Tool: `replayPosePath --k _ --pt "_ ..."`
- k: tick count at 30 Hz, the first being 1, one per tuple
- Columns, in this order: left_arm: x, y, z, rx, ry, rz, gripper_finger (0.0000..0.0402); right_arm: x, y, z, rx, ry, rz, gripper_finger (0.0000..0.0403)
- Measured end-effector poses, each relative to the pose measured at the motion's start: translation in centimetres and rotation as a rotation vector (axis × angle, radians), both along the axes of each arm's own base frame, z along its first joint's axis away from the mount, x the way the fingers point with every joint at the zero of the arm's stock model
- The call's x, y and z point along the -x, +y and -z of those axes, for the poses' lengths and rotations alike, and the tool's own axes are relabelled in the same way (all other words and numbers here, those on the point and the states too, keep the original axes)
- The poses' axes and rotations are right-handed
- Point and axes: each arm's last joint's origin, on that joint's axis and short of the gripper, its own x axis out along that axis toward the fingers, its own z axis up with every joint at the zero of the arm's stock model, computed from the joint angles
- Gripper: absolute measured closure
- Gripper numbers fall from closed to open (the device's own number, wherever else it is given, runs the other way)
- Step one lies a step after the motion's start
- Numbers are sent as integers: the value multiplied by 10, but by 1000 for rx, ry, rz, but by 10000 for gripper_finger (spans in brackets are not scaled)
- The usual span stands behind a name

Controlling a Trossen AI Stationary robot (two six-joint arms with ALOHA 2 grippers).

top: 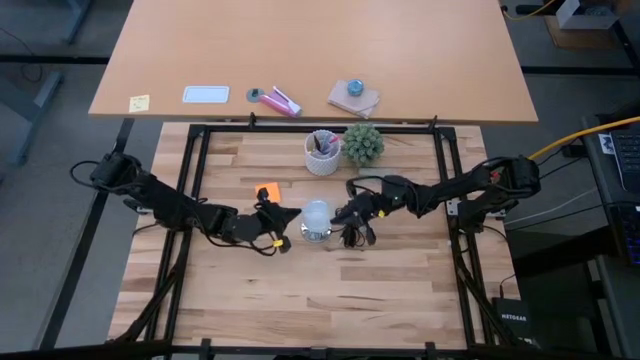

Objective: Screw lightbulb
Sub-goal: Insert the light bulb into the lamp socket

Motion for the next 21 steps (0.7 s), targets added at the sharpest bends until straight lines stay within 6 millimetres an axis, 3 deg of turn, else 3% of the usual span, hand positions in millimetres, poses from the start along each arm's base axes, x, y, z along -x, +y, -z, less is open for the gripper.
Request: replayPosePath --k 12,21 --pt "0 3 1 -36 11 -51 396 1 -1 3 -3 19 -8 391" --pt "6 4 -12 -64 -19 -65 396 3 -2 -17 11 -117 20 391"
